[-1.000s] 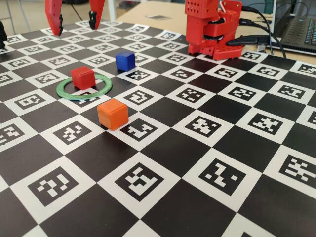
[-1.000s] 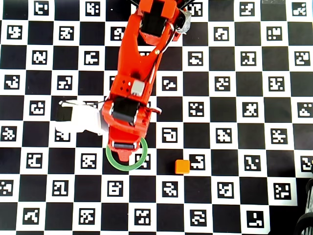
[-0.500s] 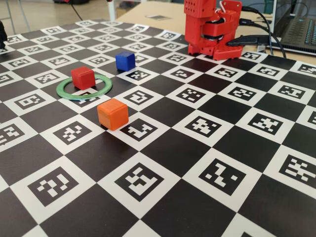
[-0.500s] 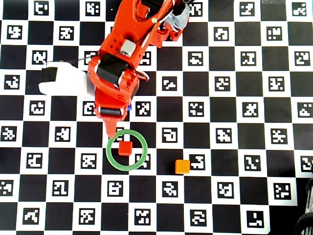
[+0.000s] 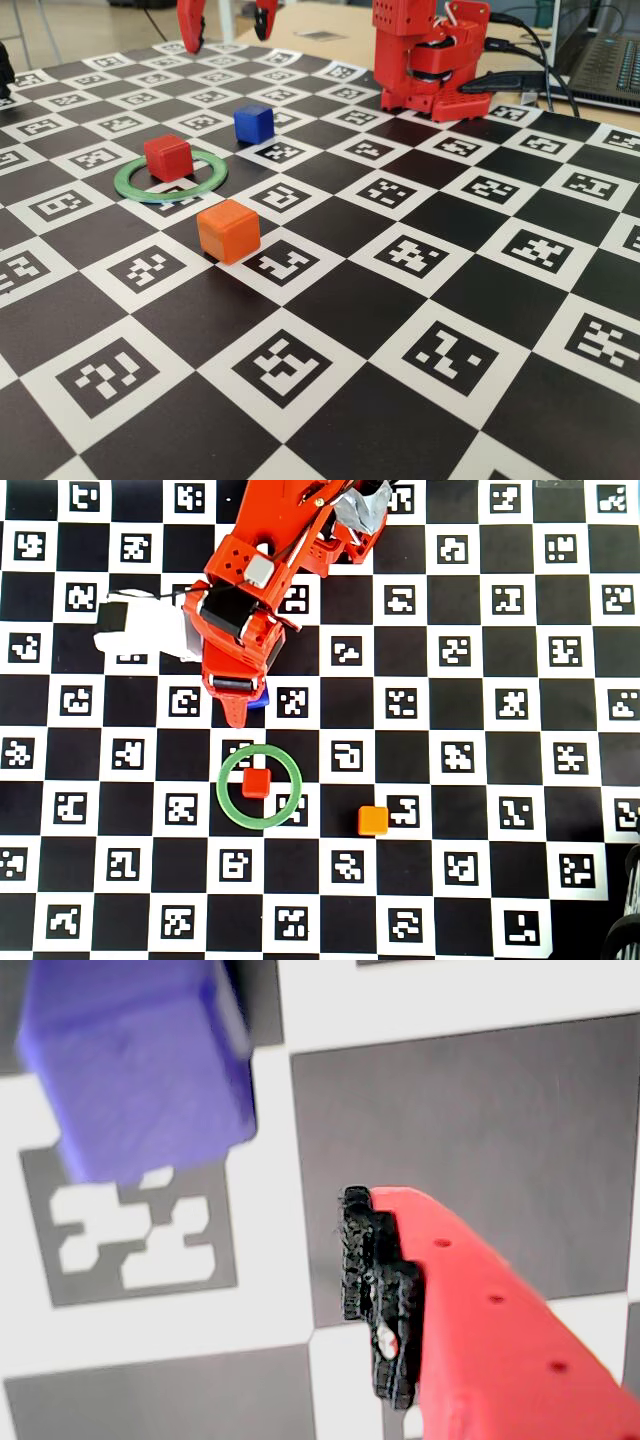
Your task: Grab the red cube then put it in the green circle then put the blue cube on top and finally the orange cube on top
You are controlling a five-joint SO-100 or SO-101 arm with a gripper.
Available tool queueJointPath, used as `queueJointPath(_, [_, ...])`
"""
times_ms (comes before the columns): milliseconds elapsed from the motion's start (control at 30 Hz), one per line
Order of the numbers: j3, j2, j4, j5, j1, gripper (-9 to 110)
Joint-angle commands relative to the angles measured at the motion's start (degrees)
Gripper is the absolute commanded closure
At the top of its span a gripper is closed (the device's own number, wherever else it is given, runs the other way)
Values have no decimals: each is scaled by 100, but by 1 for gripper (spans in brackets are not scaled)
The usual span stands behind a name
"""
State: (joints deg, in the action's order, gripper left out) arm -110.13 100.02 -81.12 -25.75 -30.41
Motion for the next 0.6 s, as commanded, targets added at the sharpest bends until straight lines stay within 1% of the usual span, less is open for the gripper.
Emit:
queueJointPath(0, [-439,281,642,-132,9,60])
queueJointPath(333, [-1143,-123,1688,-229,53,60])
queueJointPath(567, [-1485,-246,2136,-255,132,60])
